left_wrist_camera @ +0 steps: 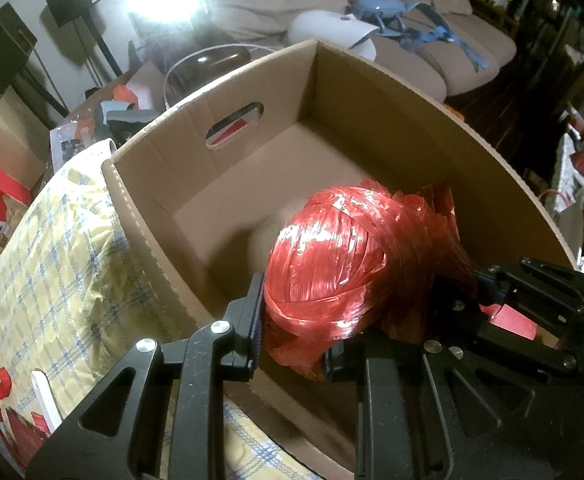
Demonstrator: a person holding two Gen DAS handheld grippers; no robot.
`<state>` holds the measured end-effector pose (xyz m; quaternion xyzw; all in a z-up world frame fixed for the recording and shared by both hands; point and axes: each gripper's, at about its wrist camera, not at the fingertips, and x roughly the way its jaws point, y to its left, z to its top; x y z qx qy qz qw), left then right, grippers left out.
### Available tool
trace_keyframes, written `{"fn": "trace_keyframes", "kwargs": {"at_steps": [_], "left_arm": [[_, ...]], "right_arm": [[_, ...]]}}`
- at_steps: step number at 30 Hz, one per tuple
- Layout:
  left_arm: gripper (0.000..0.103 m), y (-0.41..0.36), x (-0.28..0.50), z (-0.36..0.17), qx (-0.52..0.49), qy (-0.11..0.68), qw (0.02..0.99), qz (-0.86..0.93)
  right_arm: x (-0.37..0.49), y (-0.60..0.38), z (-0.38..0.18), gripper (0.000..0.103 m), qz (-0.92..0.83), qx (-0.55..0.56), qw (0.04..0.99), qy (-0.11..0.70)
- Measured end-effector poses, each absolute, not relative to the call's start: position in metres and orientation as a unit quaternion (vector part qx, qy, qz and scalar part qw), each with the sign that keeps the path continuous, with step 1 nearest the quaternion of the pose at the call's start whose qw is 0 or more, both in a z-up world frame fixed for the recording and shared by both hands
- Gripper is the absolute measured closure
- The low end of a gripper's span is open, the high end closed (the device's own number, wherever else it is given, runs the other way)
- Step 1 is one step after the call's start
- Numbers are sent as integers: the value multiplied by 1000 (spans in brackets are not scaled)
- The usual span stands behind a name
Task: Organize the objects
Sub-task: 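Lower the red ribbon bundle with both tools into the cardboard box, then open the left tool while the right tool opens to release the ribbon bundle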
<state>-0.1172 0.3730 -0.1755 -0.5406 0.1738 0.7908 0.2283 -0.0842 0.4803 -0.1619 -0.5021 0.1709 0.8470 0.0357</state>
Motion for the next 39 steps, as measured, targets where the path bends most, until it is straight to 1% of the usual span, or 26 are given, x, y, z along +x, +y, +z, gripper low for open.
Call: {"fn": "trace_keyframes", "kwargs": {"at_steps": [17, 30, 39], "left_arm": [[83, 372, -118, -172, -542, 171, 224, 792], [82, 372, -114, -167, -538, 172, 219, 796], [77, 375, -108, -161, -534, 169, 236, 794]], "right_arm": [[-85, 480, -161, 82, 844, -503, 36, 182], [-84, 484, -161, 81, 840, -505, 18, 198], [-83, 494, -160, 80, 838, -501, 23, 213]]}}
